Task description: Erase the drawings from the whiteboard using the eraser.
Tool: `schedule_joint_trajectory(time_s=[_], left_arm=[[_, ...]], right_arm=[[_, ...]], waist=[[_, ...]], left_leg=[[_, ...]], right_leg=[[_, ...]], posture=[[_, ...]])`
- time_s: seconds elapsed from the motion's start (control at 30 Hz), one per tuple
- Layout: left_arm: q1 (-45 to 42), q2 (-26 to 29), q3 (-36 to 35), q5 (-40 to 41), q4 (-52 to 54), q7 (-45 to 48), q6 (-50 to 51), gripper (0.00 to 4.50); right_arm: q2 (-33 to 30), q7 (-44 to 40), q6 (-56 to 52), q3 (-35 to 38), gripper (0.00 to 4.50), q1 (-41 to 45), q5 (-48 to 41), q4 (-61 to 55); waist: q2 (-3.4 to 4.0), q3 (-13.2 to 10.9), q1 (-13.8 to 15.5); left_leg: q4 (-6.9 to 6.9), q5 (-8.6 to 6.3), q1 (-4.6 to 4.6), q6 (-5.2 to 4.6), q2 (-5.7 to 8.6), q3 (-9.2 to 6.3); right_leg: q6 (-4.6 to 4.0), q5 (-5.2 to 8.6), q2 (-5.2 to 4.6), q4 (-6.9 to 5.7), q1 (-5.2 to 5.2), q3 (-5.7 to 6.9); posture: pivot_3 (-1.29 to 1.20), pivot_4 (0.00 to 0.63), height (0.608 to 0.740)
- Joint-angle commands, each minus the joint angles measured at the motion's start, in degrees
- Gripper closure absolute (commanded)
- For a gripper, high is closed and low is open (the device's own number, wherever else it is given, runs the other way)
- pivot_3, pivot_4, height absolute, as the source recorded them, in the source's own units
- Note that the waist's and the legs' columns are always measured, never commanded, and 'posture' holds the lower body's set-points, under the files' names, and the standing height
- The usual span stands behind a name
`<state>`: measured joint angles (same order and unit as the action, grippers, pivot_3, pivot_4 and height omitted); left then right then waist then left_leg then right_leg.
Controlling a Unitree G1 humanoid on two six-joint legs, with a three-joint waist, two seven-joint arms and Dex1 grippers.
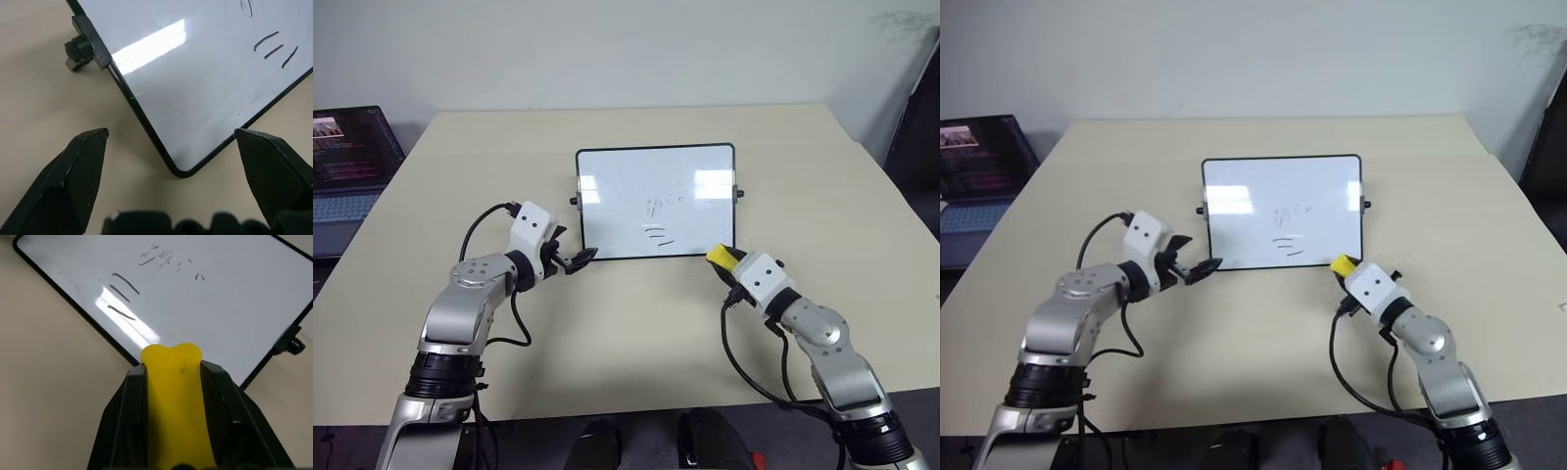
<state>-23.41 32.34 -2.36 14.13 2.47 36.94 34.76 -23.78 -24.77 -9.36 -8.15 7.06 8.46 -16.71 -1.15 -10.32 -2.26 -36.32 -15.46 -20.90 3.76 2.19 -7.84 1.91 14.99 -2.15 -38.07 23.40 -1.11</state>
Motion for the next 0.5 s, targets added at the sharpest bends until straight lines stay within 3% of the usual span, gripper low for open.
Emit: schedule_joint_trajectory(time_s=[0.03, 0.27, 0.5], left_arm=[[-0.9, 0.5, 0.2, 0.6, 3.6, 0.8, -0.2, 0.0], [-1.1, 0.9, 1.3, 0.5, 4.3, 2.1, -0.1, 0.0], [-1.4, 1.1, 1.9, 1.1, 5.1, 3.6, -0.2, 0.0]], right_arm=[[2.1, 2.7, 3.6, -0.2, 3.35, 2.9, 0.9, -1.0], [7.3, 10.0, 7.3, -0.6, 3.35, 15.6, 4.7, 11.3], [11.7, 19.1, 13.8, 1.5, 3.35, 32.3, 5.0, 36.1]], waist=[[-0.01, 0.0, 0.0], [-0.03, 0.0, 0.2], [-0.05, 0.0, 0.3]], left_leg=[[0.0, 0.0, 0.0, 0.0, 0.0, 0.0], [-0.01, 0.05, 0.03, 0.1, 0.02, 0.03], [0.04, 0.11, 0.01, 0.2, 0.03, 0.03]], right_leg=[[-0.03, -0.02, -0.01, 0.0, 0.0, -0.01], [-0.12, -0.07, 0.0, -0.01, -0.01, -0.01], [-0.15, -0.09, 0.0, -0.02, 0.02, -0.01]], posture=[[0.0, 0.15, 0.74], [0.0, 0.15, 0.74], [0.0, 0.15, 0.74]])
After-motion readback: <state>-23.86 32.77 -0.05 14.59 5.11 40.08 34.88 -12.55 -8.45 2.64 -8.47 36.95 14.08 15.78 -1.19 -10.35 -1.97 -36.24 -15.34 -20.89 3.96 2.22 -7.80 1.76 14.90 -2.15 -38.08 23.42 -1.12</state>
